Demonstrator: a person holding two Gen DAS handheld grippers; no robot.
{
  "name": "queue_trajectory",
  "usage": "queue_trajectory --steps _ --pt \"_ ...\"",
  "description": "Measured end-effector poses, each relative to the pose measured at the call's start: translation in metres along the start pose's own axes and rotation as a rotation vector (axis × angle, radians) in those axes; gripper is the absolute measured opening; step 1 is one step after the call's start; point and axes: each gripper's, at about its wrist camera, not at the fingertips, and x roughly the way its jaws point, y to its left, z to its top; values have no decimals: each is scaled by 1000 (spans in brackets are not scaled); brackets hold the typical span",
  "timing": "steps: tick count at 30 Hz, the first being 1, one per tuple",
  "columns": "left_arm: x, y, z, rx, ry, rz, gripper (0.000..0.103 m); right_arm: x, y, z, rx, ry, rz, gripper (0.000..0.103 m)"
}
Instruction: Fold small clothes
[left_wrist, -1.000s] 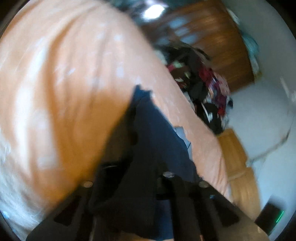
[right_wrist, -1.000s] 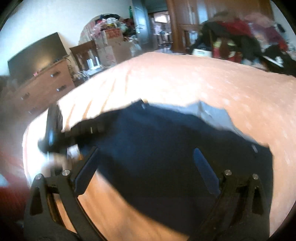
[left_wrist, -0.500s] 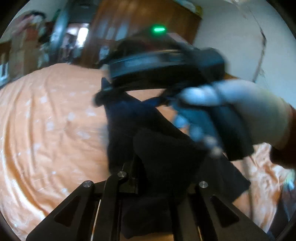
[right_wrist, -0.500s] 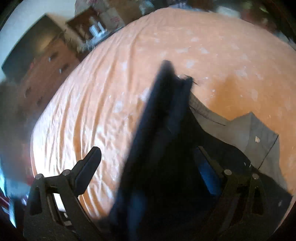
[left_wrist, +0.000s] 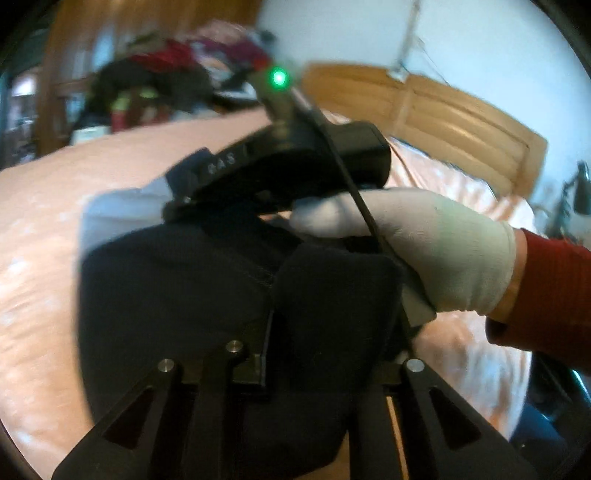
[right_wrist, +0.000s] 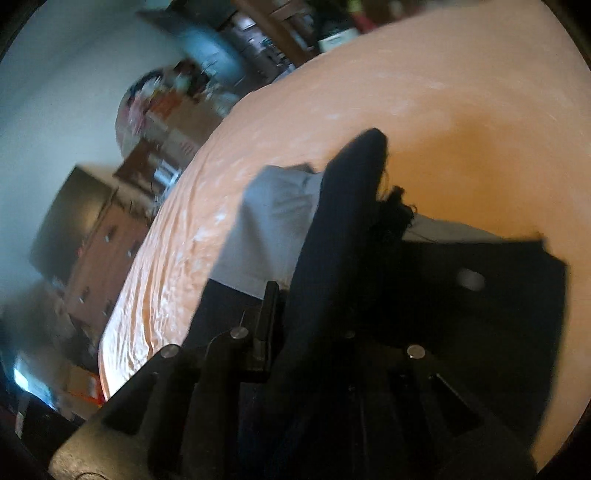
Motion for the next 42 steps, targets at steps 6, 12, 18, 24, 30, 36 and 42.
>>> queue_trajectory --steps 6,12,18,24,30,36,42 --pt "65 -38 10 19 99 -62 16 -27 -67 -14 103 -4 42 13" --pt "111 -66 -1 40 172 -72 25 -27 -104 -19 166 11 89 13" --pt "130 -70 -13 50 230 -39 42 -27 -115 -24 237 47 121 31" --pt "15 -74 -26 56 112 -82 44 -86 -91 -53 211 39 107 69" --pt "-93 -34 -67 -58 -11 60 48 -128 -61 -102 169 31 126 70" --pt "-105 14 -105 -141 41 175 50 -99 -52 -128 169 118 26 72" --pt "-56 25 -106 -142 106 175 50 -86 -55 -137 197 62 5 5"
